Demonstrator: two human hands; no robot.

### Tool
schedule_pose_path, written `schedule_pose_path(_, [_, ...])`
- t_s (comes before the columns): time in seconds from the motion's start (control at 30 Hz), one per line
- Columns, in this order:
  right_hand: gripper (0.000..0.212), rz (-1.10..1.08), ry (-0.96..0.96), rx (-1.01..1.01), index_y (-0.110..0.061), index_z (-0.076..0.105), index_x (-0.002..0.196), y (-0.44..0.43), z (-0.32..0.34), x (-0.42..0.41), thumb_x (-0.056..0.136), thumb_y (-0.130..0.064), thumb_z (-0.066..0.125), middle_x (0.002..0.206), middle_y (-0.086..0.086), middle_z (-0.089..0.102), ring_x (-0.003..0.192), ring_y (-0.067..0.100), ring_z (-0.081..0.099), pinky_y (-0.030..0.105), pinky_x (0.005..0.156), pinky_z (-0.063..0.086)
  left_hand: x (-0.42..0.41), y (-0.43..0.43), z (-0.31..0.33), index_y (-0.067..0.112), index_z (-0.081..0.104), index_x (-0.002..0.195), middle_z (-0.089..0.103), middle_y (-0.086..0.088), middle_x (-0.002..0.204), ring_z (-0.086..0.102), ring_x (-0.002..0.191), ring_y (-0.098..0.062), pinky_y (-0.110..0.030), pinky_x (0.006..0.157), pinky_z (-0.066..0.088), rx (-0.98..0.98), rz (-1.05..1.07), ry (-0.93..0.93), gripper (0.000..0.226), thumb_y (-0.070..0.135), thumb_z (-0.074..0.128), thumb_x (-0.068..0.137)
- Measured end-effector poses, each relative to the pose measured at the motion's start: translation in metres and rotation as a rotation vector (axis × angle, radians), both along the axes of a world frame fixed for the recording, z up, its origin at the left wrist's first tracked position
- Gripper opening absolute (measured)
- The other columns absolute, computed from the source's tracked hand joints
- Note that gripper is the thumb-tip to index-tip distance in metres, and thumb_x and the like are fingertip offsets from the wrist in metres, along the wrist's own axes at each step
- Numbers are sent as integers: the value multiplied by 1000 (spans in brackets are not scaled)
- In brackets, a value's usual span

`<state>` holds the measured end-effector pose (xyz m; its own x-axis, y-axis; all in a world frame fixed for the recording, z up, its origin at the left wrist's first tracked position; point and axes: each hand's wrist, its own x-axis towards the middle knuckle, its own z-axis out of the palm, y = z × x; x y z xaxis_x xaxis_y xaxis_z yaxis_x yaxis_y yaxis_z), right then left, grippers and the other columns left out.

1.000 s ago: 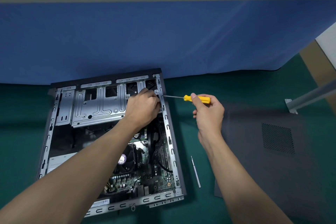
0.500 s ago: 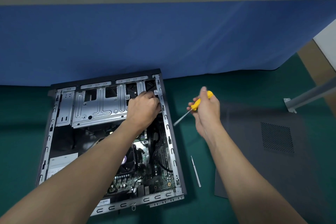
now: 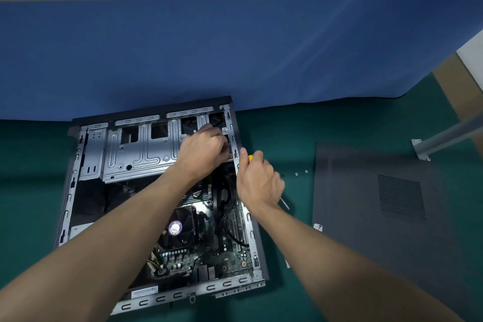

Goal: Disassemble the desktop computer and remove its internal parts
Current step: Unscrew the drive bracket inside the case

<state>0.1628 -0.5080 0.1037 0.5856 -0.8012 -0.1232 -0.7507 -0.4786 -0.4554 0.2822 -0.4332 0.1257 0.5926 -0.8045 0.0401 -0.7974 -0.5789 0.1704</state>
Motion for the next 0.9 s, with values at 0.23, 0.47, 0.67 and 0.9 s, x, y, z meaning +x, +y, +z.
schedule_pose_path(0.23, [49, -31, -151, 118, -19, 48, 86, -8, 4, -4, 89, -68, 40, 73, 0, 61, 72, 29, 56, 33, 60, 34, -10, 5, 20, 7, 75, 89, 69, -4, 91, 61, 84, -21, -37, 76, 52, -341, 129, 231, 13, 18, 68, 85])
schedule_pose_path(0.47, [12, -129, -608, 1167, -9, 68, 84, -65, 40, -18, 89, -20, 66, 68, 4, 64, 38, 9, 26, 21, 40, 17, -50, -15, 34, 4, 76, 88, 70, -6, 88, 62, 85, -24, -37, 78, 50, -496, 31, 334, 11, 13, 73, 84])
schedule_pose_path(0.67, [3, -101, -521, 1385, -5, 64, 87, -91, 42, -34, 90, -7, 63, 70, 6, 67, 40, 5, 26, 19, 37, 21, -64, -30, 34, 4, 76, 89, 69, -5, 87, 59, 83, -24, -39, 76, 50, -504, -37, 338, 11, 13, 74, 84])
schedule_pose_path(0.9, [9, -78, -222, 722, -14, 67, 77, -100, 7, -24, 86, -16, 66, 78, 4, 69, 57, 17, 55, 26, 55, 44, -60, -19, 8, 5, 66, 119, 63, -11, 122, 54, 113, -29, -34, 98, 40, -344, 94, 164, 36, 28, 65, 92])
